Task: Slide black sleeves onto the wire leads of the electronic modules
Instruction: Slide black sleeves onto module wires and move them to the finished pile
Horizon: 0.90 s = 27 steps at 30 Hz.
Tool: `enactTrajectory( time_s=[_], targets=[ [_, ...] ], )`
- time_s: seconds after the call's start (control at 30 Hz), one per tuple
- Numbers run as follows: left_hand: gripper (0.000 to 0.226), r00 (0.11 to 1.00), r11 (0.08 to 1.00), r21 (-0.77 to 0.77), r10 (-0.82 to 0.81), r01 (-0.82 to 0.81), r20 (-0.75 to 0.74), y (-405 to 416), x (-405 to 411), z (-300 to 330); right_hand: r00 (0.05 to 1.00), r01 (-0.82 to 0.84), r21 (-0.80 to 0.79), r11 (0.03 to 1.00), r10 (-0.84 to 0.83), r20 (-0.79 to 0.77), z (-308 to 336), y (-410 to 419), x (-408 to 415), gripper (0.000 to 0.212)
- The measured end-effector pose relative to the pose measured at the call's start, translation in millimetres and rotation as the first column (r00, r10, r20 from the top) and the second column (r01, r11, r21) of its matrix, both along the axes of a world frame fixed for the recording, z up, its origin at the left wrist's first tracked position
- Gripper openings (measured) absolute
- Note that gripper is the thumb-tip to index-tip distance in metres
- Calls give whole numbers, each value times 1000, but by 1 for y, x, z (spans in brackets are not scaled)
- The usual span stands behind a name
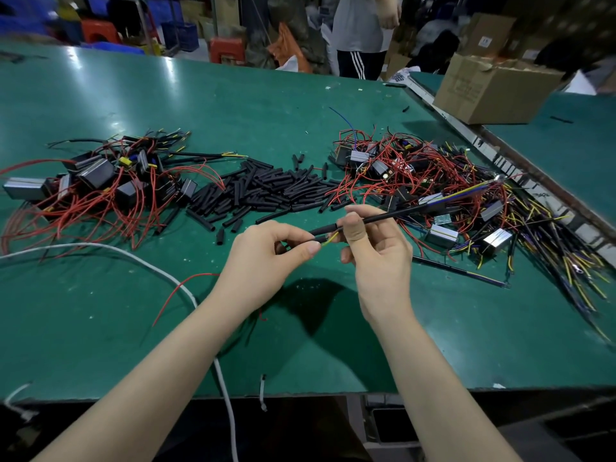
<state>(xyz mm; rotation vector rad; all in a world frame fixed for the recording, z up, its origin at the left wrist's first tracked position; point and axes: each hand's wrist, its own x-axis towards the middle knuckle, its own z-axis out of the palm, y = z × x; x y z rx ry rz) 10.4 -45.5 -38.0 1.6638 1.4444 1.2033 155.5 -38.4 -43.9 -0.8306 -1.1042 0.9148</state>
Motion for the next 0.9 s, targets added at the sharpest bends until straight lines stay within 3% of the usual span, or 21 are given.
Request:
enactTrajectory(
  time_s=[0.37, 0.9],
  targets=[
    [20, 989, 999, -10, -42, 44, 141, -4, 0, -4, 1000, -2, 21, 1000, 2, 17, -2, -4, 2, 5],
    [18, 994, 999, 37, -25, 22, 102, -4, -5, -6, 997, 11, 74, 997, -16, 72, -3, -7, 1, 12]
  ],
)
